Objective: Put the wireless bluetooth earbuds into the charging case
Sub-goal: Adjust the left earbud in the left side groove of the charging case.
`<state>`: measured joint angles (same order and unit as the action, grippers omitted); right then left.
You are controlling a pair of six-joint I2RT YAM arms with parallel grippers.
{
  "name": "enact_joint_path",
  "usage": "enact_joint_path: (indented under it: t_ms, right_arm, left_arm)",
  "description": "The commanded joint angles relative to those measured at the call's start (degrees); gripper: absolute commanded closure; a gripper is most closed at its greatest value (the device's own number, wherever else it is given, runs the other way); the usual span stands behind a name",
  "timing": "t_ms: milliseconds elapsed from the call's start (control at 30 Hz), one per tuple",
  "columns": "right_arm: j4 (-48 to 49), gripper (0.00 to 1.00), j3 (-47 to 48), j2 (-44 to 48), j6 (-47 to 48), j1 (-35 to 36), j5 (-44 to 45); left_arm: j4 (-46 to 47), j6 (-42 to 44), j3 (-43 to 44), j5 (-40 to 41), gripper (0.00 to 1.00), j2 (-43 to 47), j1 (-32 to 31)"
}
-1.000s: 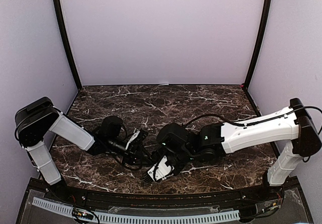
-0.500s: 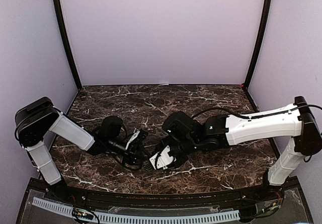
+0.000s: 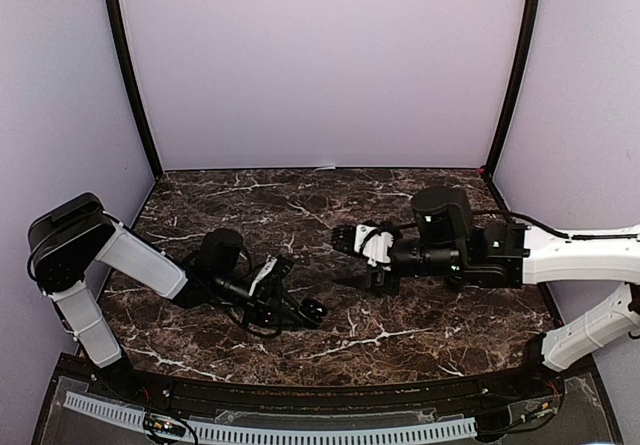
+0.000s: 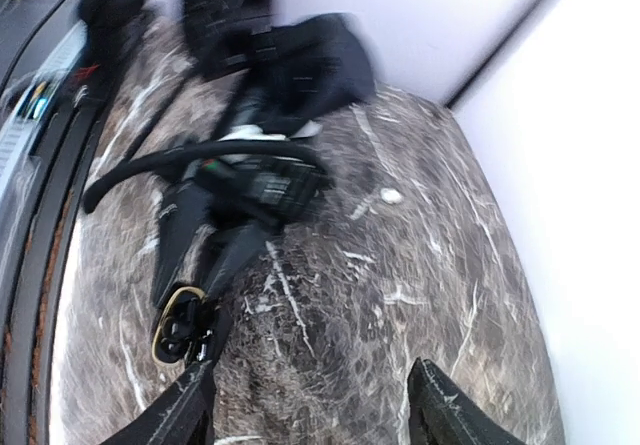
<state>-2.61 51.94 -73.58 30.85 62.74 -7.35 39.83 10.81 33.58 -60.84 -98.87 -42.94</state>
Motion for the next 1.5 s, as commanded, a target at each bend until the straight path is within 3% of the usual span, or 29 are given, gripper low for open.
enact_joint_path:
  t_ms: [0,133,500,1100,1467]
  right_arm:
    - [10.4,0.34,-3.6,5.4,-23.5,-1.2,15.0]
    - [3.3,0.35,-1.4,5.8,-29.3,-2.2,13.2]
    - [-1.4,0.49,-1.7,1.6,-44.1,-2.1,1.9]
    - [-2.2,0.58,0.1,-3.4,-52.3,4.5,3.7]
    - [1.5,0.66,-0.1,-5.4,-57.1,5.6,0.5]
  left_arm:
    - [1.6,0.8,-0.7,-0.9,1.0,2.5,0.2]
    - [1.6,0.8,-0.8,-0.7,1.0,2.5,0.2]
    - [1.8,0.8,-0.9,-0.5,1.0,2.5,0.2]
    - [2.0,0.9,-1.0,-0.6,1.0,2.7,0.2]
    - [1.5,1.9,-1.1,0.0,1.0,2.6,0.2]
